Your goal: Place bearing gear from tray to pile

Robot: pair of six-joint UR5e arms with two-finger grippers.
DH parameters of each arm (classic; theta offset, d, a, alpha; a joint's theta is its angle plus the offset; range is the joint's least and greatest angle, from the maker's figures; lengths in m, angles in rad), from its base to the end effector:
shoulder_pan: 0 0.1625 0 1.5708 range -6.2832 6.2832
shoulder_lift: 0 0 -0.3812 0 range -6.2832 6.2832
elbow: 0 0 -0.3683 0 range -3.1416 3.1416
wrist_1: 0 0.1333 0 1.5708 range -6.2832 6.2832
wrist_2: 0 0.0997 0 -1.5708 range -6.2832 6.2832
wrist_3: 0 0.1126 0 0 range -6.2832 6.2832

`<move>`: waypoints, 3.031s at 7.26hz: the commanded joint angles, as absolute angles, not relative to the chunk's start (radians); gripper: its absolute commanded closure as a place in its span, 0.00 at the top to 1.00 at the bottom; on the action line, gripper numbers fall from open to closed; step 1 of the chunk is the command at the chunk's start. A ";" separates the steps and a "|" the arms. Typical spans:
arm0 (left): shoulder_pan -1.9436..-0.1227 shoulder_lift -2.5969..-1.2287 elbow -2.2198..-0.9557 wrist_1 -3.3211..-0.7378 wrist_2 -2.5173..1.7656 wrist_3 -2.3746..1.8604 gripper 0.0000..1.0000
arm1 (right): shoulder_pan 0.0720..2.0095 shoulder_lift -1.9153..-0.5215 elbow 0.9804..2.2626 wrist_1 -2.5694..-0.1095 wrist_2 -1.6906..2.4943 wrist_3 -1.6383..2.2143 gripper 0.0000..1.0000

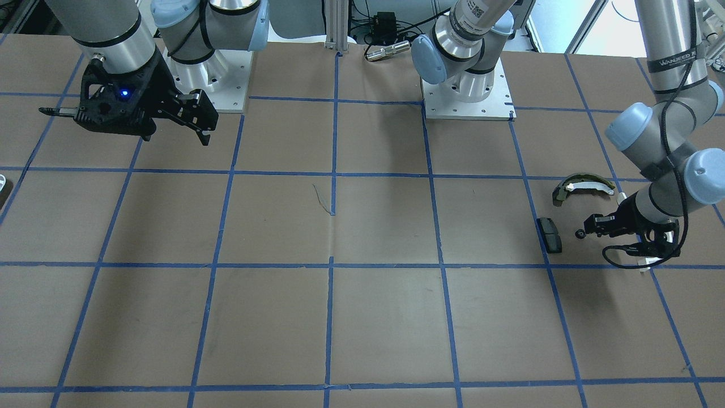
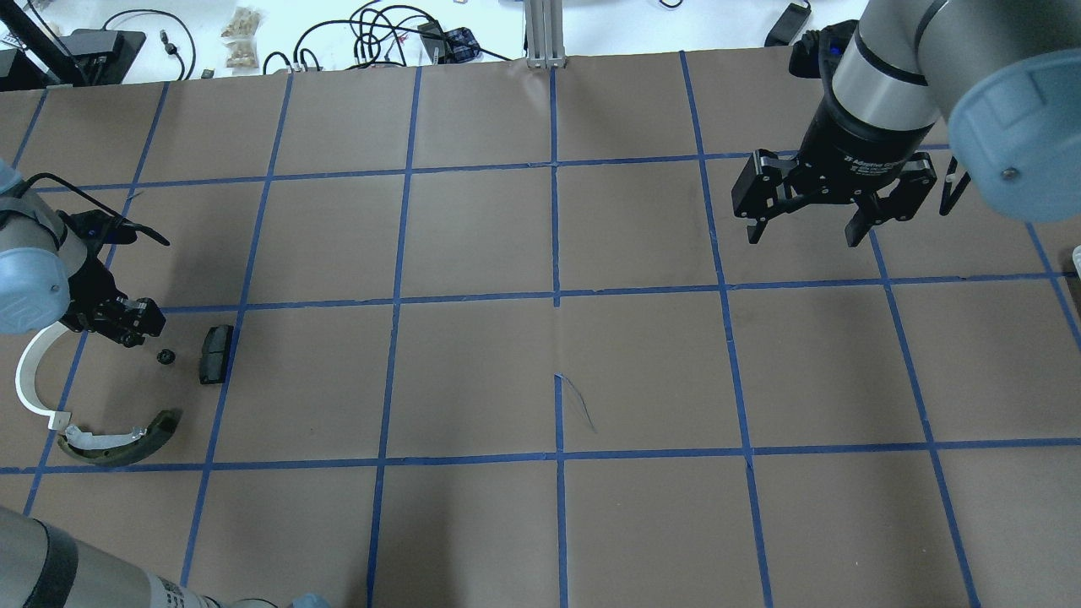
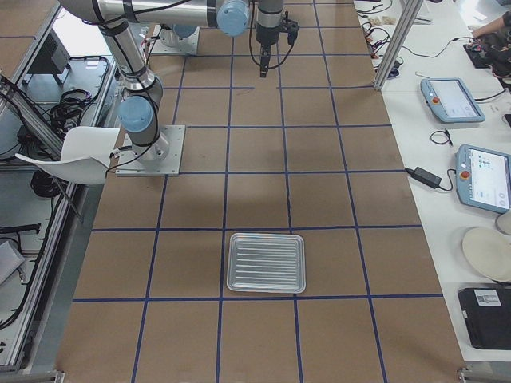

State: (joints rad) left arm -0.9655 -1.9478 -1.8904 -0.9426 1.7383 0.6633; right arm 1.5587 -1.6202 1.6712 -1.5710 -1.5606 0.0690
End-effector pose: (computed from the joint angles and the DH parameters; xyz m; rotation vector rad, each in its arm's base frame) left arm 0.1987 -0.4884 0.1630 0.0968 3.0367 0.2349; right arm 0.1291 -0.4444 0.4069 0.1274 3.1292 0.0800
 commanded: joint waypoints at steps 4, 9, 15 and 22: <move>-0.991 -1.853 -1.779 -1.177 1.683 0.619 1.00 | 1.559 -1.623 1.674 -1.571 -1.565 0.069 1.00; -1.323 -1.652 -1.539 -1.638 1.609 0.145 1.00 | 1.554 -1.623 1.671 -1.577 -1.565 0.066 1.00; -1.606 -1.459 -1.672 -1.530 1.605 -0.002 1.00 | 1.554 -1.623 1.671 -1.583 -1.565 0.064 1.00; -1.611 -1.460 -1.666 -1.470 1.591 -0.002 1.00 | 1.554 -1.640 1.672 -1.589 -1.565 0.066 1.00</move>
